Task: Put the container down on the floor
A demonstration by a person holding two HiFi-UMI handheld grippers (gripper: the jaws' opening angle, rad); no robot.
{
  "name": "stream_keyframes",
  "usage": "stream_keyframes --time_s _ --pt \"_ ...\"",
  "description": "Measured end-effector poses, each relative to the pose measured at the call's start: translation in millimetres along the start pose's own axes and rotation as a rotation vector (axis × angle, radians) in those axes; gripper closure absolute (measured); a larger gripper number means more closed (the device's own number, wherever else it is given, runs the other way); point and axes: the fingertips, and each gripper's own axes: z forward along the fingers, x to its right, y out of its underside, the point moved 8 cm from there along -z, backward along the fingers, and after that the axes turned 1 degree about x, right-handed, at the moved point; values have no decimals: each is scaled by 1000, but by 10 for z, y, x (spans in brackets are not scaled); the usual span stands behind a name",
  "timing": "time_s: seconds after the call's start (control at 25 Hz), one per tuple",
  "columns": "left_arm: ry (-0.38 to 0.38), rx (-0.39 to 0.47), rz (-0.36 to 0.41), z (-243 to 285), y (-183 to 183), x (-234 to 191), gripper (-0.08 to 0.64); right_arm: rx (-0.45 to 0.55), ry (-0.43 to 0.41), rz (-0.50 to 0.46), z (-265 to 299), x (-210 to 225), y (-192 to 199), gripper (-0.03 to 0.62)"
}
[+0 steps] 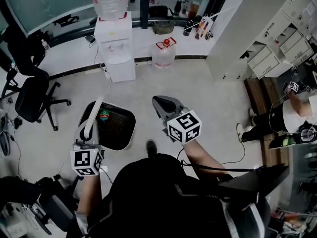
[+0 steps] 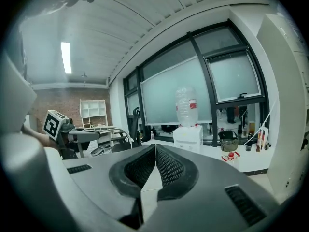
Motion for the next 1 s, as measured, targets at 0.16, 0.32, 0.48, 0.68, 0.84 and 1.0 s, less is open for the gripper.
stream_keyframes --time_s 0.16,0.32,0.48,0.68,0.84,1.0 --pt "-12 -9 -11 300 -55 61 548 -3 -7 8 96 324 -19 583" --pt "-16 -21 -13 580 -78 124 548 2 -18 -3 169 608 -65 583" --pt "-14 -30 -13 849 -124 215 548 0 -18 9 226 905 -81 583" --pt "-28 -39 -27 1082 -183 218 548 -6 -37 6 321 1134 -103 583" --pt "-26 -41 -14 1251 -229 223 548 -9 -38 21 425 1290 -93 583" --pt "-14 -47 -3 1463 -202 157 548 -23 -42 24 601 1389 -58 583"
